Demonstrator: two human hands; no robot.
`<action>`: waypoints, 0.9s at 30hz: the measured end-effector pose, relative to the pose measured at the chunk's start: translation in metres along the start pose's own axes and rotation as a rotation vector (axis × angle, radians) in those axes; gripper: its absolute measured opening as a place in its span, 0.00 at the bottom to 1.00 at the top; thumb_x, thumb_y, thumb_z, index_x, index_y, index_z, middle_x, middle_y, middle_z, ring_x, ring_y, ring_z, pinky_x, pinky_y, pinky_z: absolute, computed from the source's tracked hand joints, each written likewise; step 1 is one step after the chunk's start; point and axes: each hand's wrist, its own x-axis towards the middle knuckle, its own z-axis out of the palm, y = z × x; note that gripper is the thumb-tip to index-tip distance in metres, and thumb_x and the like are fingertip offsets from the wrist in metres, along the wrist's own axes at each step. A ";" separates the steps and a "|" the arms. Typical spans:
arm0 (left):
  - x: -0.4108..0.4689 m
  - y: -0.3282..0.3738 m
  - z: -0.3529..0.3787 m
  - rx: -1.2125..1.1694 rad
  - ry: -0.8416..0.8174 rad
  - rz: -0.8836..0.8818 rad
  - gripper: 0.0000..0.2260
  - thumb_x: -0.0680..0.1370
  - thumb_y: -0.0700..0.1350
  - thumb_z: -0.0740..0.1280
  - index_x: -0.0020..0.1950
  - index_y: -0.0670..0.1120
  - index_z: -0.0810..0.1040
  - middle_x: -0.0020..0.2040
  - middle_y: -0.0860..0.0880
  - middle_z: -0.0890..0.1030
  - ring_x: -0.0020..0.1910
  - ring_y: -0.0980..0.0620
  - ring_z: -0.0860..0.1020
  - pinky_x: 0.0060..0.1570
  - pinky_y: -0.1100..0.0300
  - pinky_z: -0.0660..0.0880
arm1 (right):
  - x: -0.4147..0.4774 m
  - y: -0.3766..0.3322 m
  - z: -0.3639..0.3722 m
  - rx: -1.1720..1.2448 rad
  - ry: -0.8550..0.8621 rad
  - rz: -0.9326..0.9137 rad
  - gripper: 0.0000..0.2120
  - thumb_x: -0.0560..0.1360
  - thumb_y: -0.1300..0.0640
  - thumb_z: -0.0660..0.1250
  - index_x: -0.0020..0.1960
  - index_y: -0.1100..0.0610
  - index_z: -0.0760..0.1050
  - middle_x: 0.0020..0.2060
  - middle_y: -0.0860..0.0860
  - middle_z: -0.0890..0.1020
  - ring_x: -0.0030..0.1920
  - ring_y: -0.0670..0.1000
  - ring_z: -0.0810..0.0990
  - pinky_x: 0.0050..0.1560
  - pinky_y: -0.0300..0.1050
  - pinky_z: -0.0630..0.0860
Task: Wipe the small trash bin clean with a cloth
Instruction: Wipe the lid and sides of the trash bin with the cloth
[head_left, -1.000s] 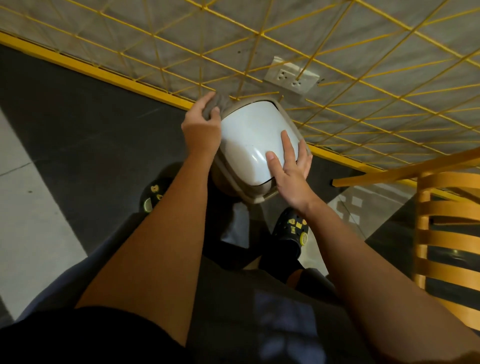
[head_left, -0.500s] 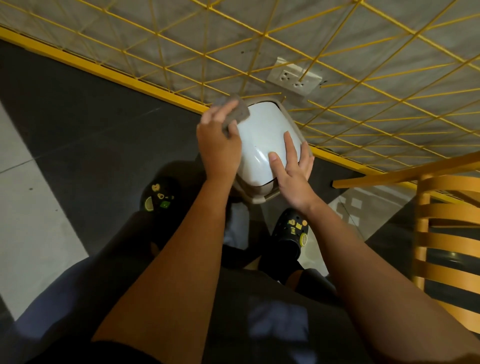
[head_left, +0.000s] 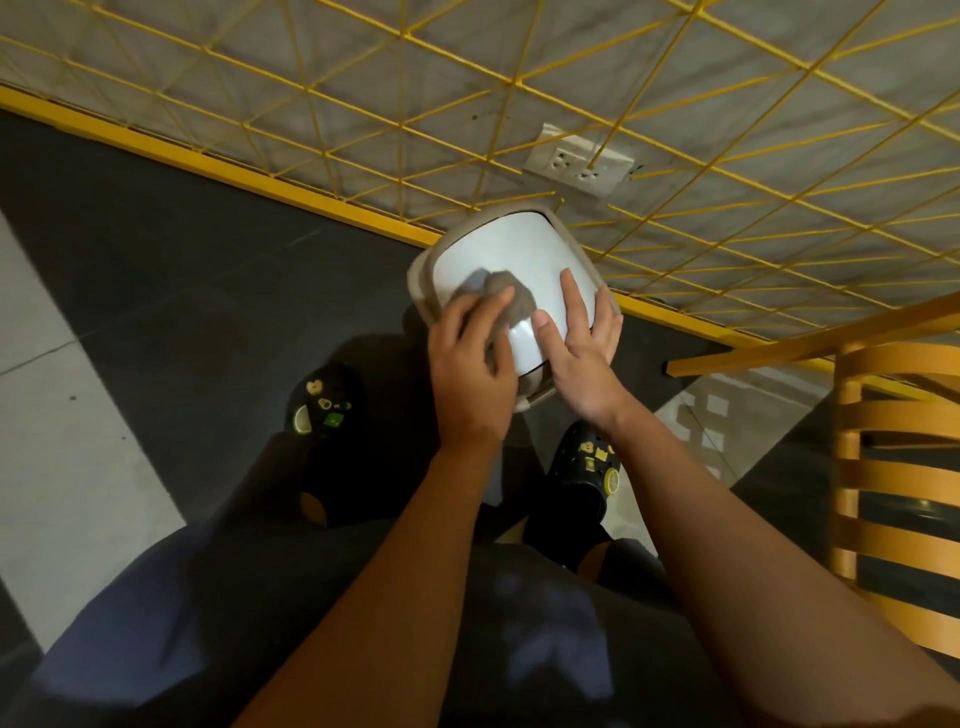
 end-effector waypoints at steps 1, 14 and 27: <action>-0.009 0.000 0.002 -0.013 0.016 -0.008 0.12 0.74 0.35 0.65 0.57 0.40 0.79 0.57 0.40 0.77 0.58 0.48 0.73 0.58 0.57 0.71 | 0.000 0.000 0.000 -0.014 0.000 0.000 0.26 0.78 0.40 0.52 0.72 0.36 0.47 0.74 0.49 0.35 0.72 0.53 0.29 0.71 0.55 0.38; 0.040 -0.034 -0.006 -0.383 0.170 -0.638 0.15 0.76 0.40 0.63 0.62 0.49 0.73 0.62 0.50 0.75 0.62 0.53 0.73 0.57 0.66 0.69 | -0.004 -0.005 -0.001 -0.003 0.004 0.035 0.26 0.78 0.41 0.53 0.73 0.38 0.48 0.75 0.51 0.37 0.73 0.54 0.31 0.72 0.56 0.38; -0.053 0.013 0.017 -0.372 0.105 -0.847 0.14 0.77 0.35 0.61 0.62 0.44 0.67 0.64 0.41 0.71 0.61 0.46 0.73 0.59 0.54 0.74 | -0.004 -0.006 0.001 0.000 0.011 0.032 0.26 0.78 0.41 0.53 0.73 0.38 0.47 0.75 0.50 0.36 0.73 0.53 0.30 0.71 0.57 0.38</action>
